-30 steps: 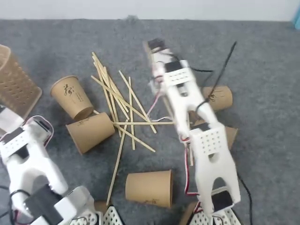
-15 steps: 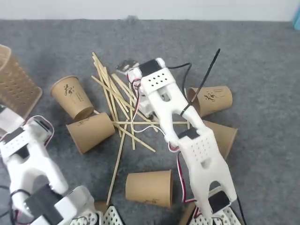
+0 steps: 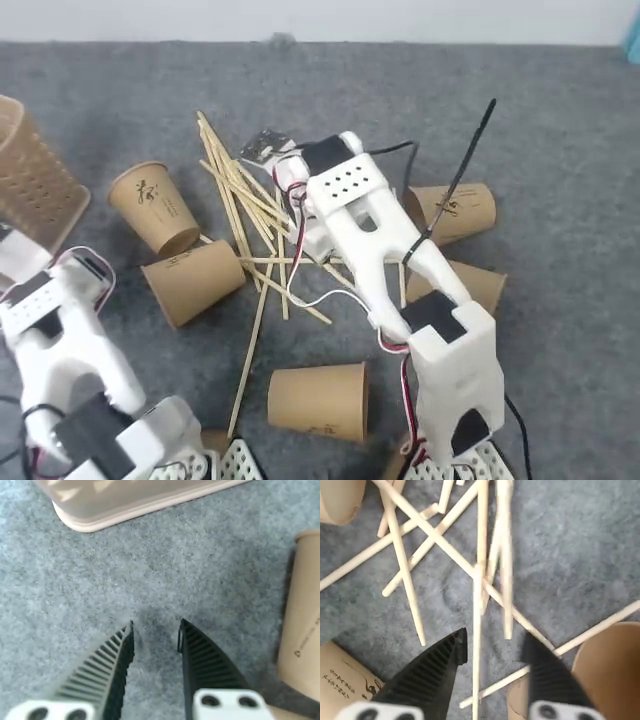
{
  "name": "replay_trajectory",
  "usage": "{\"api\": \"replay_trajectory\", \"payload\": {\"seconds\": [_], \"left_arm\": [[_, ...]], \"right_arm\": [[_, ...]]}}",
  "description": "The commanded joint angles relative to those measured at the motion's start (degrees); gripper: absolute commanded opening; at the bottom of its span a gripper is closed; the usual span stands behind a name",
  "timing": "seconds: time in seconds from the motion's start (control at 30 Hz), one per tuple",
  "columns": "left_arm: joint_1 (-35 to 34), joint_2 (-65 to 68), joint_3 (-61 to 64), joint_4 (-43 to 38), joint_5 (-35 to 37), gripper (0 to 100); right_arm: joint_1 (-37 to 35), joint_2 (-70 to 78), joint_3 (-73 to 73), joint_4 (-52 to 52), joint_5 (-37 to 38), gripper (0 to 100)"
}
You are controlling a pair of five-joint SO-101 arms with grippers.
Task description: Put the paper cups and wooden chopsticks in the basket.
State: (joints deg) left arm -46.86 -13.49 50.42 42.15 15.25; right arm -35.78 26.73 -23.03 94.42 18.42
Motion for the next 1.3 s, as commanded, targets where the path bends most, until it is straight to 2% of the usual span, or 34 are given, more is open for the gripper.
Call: {"api": "replay_trajectory", "payload": {"seconds": [0.0, 0.07, 0.13, 0.3, 0.4, 0.53, 0.63, 0.9, 0.97, 1.13, 1.27], "left_arm": [[0.3, 0.1, -1.7, -0.9, 0.0, 14], [0.3, 0.1, -1.7, -0.8, 0.0, 14], [0.3, 0.1, -1.7, -0.8, 0.1, 14], [0.4, -0.3, -1.7, -0.7, 0.4, 14], [0.4, -0.3, -1.7, -0.7, 0.4, 14], [0.3, -0.2, -1.7, -0.7, 0.4, 14], [0.3, -0.3, -1.7, -0.7, 0.4, 14], [-0.7, -0.4, -1.9, -0.7, 0.5, 14], [-2.3, -0.5, -2.2, -0.9, 1.9, 14], [-6.9, -0.5, -2.8, -1.1, 11.7, 14], [-11.8, -0.5, -4.4, -1.1, 12.2, 14]], "right_arm": [[0.7, -5.6, -0.3, -0.4, 0.6, 26.1], [0.7, -5.8, -0.7, -1.2, -0.1, 24.2], [0.7, -5.0, -1.8, -5.6, -3.9, 21.1], [2.0, -1.2, -1.1, -24.5, -19.9, 11.7], [2.3, 2.1, -1.1, -37.5, -26.7, 8.0], [3.8, 7.3, -1.1, -56.7, -27.9, 5.8], [4.3, 10.6, -1.1, -65.2, -28.0, 5.8], [3.7, 18.2, -1.7, -72.1, -28.1, 5.8], [2.9, 19.3, -3.2, -71.2, -28.0, 5.8], [-0.8, 19.4, -3.7, -65.3, -27.9, 5.8], [-4.1, 19.4, -3.7, -62.2, -27.8, 5.8]]}}
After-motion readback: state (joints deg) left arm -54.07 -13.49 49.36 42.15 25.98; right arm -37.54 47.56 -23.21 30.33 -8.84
